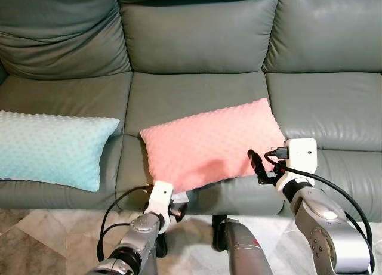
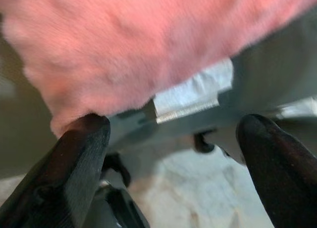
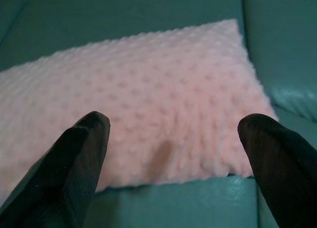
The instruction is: Move the pillow to the sofa
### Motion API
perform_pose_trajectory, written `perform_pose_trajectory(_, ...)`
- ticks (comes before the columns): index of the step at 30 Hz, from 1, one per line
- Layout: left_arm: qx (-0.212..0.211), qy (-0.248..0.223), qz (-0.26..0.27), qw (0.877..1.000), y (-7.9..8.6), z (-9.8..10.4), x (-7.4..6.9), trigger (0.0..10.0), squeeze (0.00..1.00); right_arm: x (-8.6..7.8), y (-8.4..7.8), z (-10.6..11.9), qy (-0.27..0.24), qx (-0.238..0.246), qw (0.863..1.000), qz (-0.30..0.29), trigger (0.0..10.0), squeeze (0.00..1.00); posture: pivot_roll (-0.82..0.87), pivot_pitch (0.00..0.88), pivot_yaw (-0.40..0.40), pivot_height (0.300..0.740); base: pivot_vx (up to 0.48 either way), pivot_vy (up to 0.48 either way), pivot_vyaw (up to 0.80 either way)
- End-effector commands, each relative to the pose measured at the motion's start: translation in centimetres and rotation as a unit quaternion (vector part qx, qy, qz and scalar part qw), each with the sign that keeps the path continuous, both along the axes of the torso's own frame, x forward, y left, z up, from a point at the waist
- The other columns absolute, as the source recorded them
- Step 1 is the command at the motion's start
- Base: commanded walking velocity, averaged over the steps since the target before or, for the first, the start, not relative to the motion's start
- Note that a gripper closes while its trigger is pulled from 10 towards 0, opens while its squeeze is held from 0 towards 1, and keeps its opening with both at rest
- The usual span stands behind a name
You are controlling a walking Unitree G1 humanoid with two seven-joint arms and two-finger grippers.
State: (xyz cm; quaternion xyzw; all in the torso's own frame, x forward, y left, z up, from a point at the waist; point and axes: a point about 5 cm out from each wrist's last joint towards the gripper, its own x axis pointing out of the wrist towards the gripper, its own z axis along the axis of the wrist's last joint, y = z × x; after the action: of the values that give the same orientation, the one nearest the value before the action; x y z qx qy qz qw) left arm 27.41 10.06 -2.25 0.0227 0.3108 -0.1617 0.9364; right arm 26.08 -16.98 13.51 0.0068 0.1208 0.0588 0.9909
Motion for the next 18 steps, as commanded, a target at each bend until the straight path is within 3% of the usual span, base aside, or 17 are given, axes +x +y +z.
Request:
perform_pose_trajectory(1,0.005,0.010,0.034,0.999,1.2,-0.6,-0.5,10.0,0.00,-0.7,0.3,-0.4,0.016,0.006,1.000,0.011,10.0,0.00,-0.21,0.499,0.047,0.740,0.000,0.000,0.00)
perform_pose_trajectory(10,0.008,-0.006,0.045,0.999,1.8,-0.4,-0.1,10.0,0.00,-0.5,0.7,-0.4,0.021,0.011,1.000,0.019,10.0,0.00,-0.20,0.487,0.050,0.740,0.000,0.000,0.00)
perform_pose_trajectory(15,-0.018,0.002,0.032,0.999,1.6,-1.0,-1.2,10.0,0.00,-0.8,1.2,-0.8,0.030,0.020,0.999,0.039,10.0,0.00,-0.19,0.474,0.054,0.740,0.000,0.000,0.00)
perform_pose_trajectory(18,0.007,0.007,0.011,1.000,2.2,-1.8,-2.3,10.0,0.00,-0.9,1.6,-1.2,0.038,0.027,0.998,0.052,10.0,0.00,-0.18,0.464,0.057,0.740,0.000,0.000,0.00)
